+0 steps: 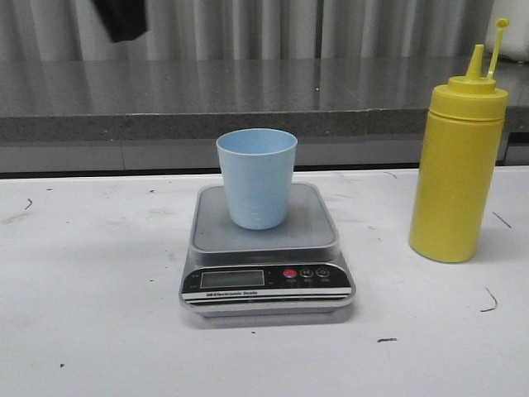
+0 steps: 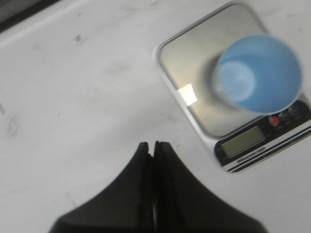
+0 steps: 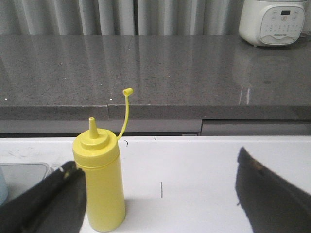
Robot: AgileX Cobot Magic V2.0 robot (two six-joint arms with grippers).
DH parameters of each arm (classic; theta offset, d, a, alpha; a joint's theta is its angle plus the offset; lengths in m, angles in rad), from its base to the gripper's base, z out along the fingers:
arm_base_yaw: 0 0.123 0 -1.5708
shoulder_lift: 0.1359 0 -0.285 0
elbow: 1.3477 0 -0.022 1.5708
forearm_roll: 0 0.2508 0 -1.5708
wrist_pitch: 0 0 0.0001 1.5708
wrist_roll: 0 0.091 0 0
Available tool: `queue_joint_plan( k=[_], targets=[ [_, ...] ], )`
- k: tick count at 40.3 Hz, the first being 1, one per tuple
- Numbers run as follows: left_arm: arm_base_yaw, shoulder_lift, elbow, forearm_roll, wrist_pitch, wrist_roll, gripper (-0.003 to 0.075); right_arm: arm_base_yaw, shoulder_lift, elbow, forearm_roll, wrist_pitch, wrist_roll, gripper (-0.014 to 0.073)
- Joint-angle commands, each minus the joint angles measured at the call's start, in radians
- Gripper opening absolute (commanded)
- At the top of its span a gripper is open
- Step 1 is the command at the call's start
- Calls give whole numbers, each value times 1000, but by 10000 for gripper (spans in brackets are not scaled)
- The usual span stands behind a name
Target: Pour seasoning into cup on scale with both arms
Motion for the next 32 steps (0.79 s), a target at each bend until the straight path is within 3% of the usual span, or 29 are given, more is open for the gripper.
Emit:
queue_joint_plan(
  k=[1,13,20,32],
  targets=[
    [75,-143,96,3,-28,-29,-20,-4,16,-28,-14,-81,0,639],
    [255,-405,508,3,-270,-67,-20,-4,16,-28,-14,-85,0,639],
    [266,-563,700,1,-463,-85,-20,-4,16,-28,-14,-84,0,639],
    [264,-941,1024,-16,-915,-85,-20,-4,16,-28,-14,-80,0,639]
  ],
)
